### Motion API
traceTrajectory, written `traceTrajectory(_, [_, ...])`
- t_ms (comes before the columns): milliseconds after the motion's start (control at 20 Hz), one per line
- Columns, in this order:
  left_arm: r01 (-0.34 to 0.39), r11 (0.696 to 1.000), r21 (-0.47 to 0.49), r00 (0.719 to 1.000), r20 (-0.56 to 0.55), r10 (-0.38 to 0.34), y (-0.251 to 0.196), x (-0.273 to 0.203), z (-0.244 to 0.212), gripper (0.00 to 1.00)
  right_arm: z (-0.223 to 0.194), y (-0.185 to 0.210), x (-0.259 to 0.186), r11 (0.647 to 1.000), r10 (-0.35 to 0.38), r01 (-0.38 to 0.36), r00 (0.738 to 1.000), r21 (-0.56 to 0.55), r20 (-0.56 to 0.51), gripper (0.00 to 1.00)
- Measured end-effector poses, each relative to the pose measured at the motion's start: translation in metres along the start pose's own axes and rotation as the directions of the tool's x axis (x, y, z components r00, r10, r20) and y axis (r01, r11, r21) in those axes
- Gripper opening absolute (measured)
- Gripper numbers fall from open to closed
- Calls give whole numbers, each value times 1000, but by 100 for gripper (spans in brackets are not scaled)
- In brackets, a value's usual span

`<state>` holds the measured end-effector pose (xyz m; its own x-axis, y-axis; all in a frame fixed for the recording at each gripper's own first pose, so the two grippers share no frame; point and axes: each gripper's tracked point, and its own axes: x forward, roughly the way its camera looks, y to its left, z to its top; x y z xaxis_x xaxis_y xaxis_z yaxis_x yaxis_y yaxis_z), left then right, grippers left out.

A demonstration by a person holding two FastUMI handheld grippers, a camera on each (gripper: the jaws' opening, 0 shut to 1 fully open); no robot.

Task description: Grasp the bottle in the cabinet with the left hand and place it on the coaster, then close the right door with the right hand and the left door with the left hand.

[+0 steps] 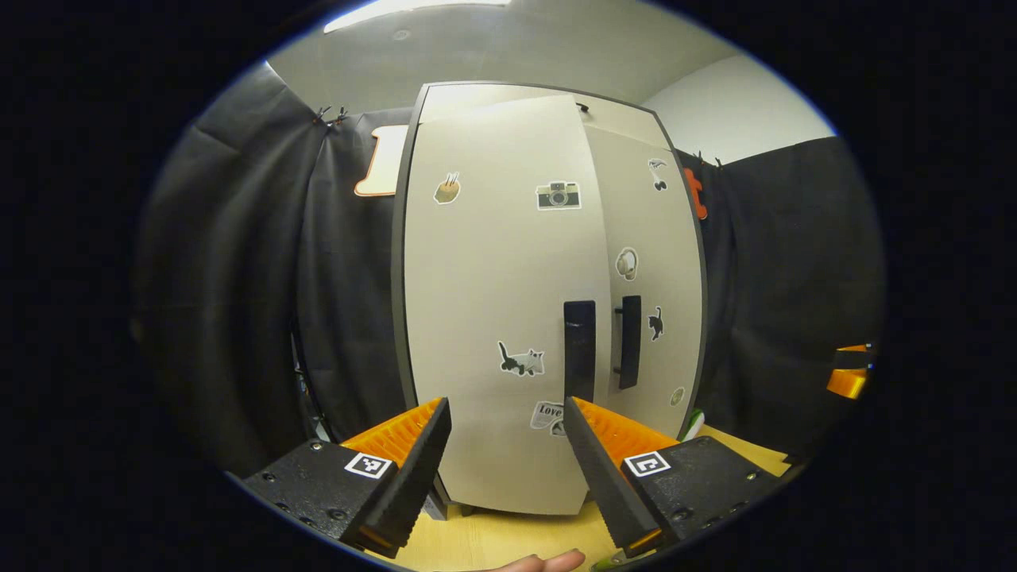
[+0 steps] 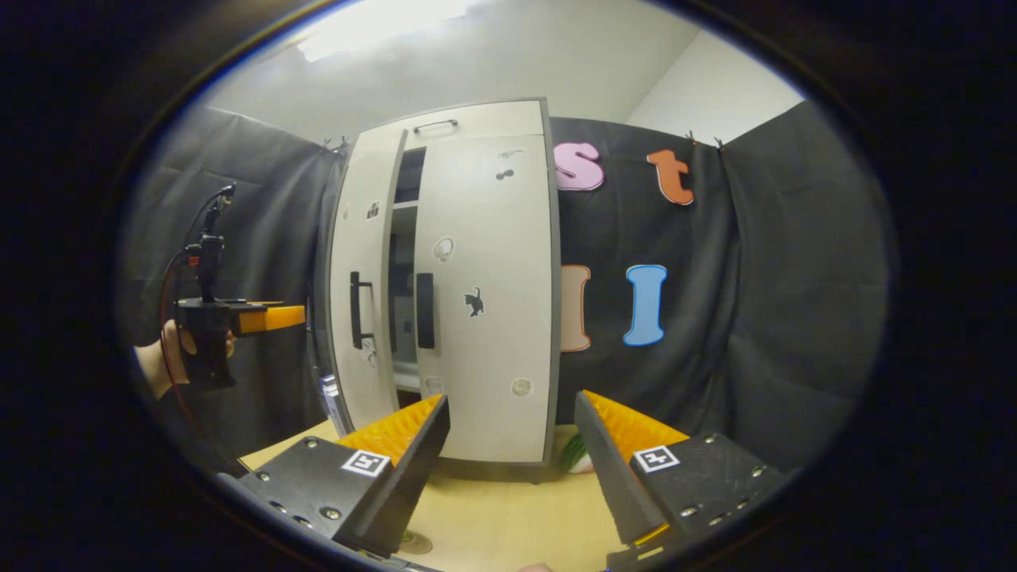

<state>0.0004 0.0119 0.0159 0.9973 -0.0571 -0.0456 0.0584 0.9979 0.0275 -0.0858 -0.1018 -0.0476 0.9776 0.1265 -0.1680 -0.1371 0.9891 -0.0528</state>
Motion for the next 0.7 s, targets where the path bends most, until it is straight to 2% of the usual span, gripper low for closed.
traceTrajectory(250, [-44,999,4,999,6,44,3,-21,7,91,7,10,7,1000,7,-8,1000,18,11,96])
traceTrajectory(350, [-37,999,16,999,7,37,-2,-29,10,91,16,18,9,999,0,-1,1000,35,22,94])
traceTrajectory(500, [-38,999,27,999,4,38,-10,-39,15,91,37,40,13,999,29,-31,998,44,52,96])
traceTrajectory(600, [-59,998,29,998,2,59,-11,-44,19,92,47,43,15,999,13,-16,998,41,58,98])
traceTrajectory(700, [-65,997,33,998,4,65,-17,-49,24,92,54,47,19,999,-8,6,998,32,60,95])
